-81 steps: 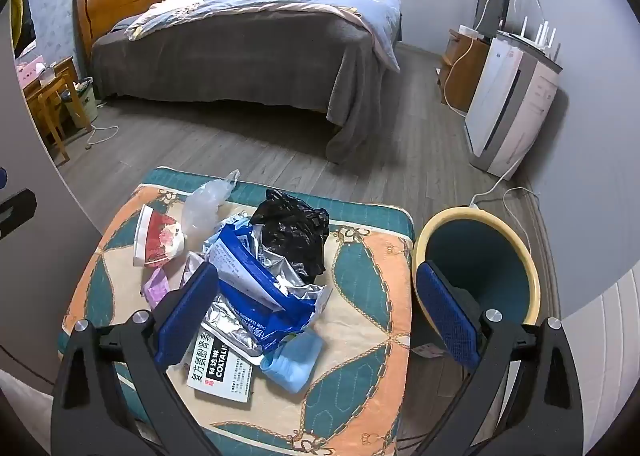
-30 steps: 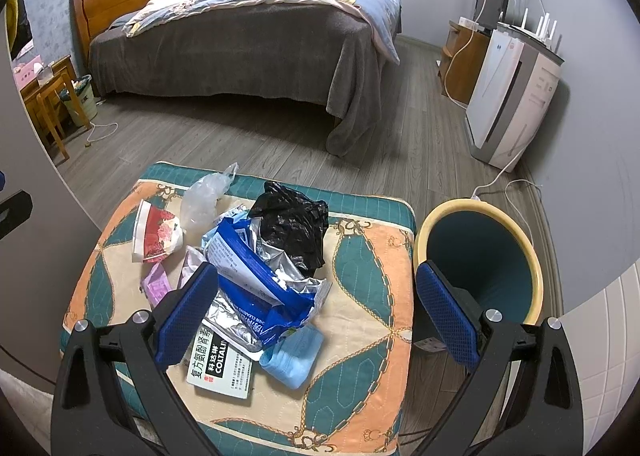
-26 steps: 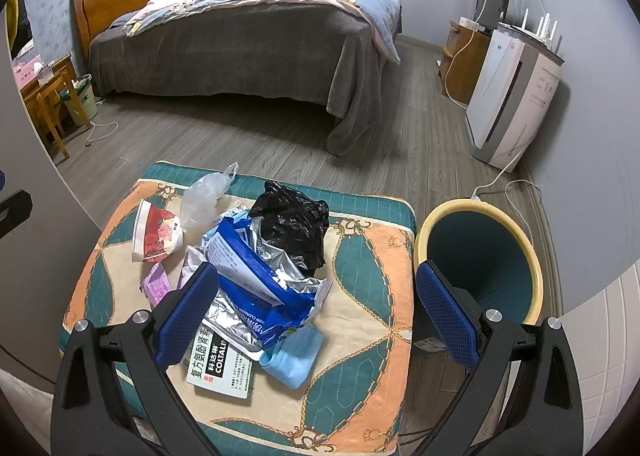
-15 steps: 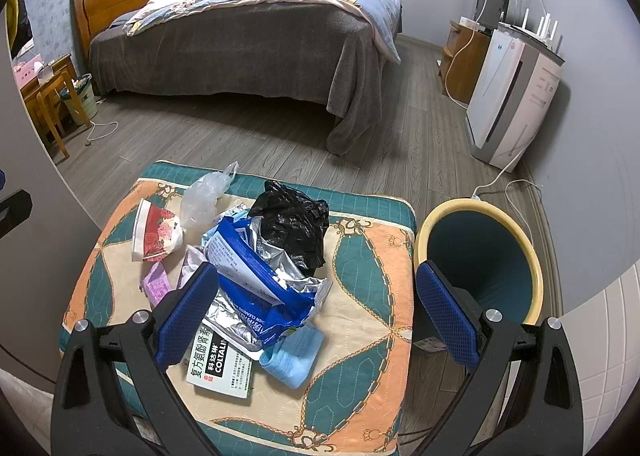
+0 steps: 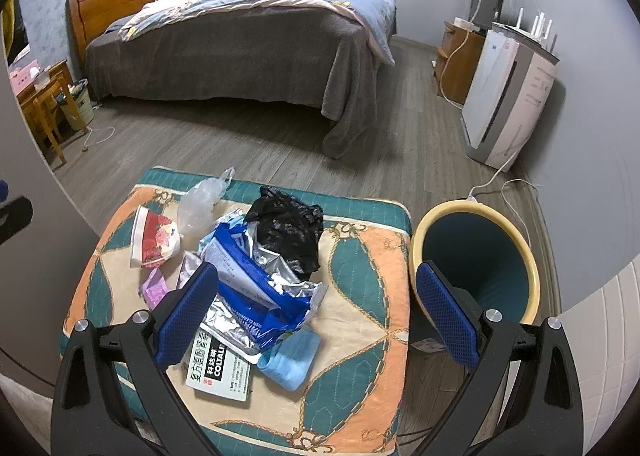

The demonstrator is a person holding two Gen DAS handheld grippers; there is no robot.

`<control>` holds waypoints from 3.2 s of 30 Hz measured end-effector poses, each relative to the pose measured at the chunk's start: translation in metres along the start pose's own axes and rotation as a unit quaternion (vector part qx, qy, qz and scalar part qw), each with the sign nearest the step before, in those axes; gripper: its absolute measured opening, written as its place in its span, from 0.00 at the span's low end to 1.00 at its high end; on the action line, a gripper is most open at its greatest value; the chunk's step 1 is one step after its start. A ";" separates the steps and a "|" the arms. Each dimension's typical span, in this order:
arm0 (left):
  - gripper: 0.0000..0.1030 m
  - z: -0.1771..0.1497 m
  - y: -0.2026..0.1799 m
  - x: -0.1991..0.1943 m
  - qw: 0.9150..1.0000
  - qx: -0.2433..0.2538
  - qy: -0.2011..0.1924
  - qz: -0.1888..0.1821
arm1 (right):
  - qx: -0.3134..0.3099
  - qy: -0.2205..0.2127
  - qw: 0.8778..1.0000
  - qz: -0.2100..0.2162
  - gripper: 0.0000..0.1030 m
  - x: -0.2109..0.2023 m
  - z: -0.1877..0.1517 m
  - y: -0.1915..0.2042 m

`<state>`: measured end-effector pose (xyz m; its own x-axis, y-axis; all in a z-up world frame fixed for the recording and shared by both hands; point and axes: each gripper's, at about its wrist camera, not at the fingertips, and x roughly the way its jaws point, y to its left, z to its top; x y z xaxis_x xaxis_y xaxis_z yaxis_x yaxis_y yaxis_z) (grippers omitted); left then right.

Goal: Collect trash
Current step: 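Grasp the black plastic bag with the right tool while the left tool grasps the clear plastic bag, then carry both bags over the yellow-rimmed bin and open both tools to drop them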

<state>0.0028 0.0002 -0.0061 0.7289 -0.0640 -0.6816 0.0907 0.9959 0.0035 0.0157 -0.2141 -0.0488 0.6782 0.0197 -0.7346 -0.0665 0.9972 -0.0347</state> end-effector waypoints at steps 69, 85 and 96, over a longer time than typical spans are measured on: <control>0.20 0.055 -0.107 0.098 0.977 0.155 0.017 -0.146 | 0.035 0.018 0.996 0.080 0.08 0.053 0.065 -0.106; 0.20 0.042 -0.243 0.139 0.946 0.214 0.062 -0.236 | 0.162 0.050 0.984 -0.050 0.08 0.078 0.032 -0.234; 0.58 0.040 -0.310 0.156 0.930 0.236 0.059 -0.277 | 0.222 0.070 0.968 -0.091 0.44 0.084 0.006 -0.269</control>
<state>0.1157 -0.3211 -0.0841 0.4052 -0.5227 -0.7501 0.7378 0.6714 -0.0693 0.0950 -0.4805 -0.0972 0.5417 -0.1377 -0.8292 0.3862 0.9170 0.1001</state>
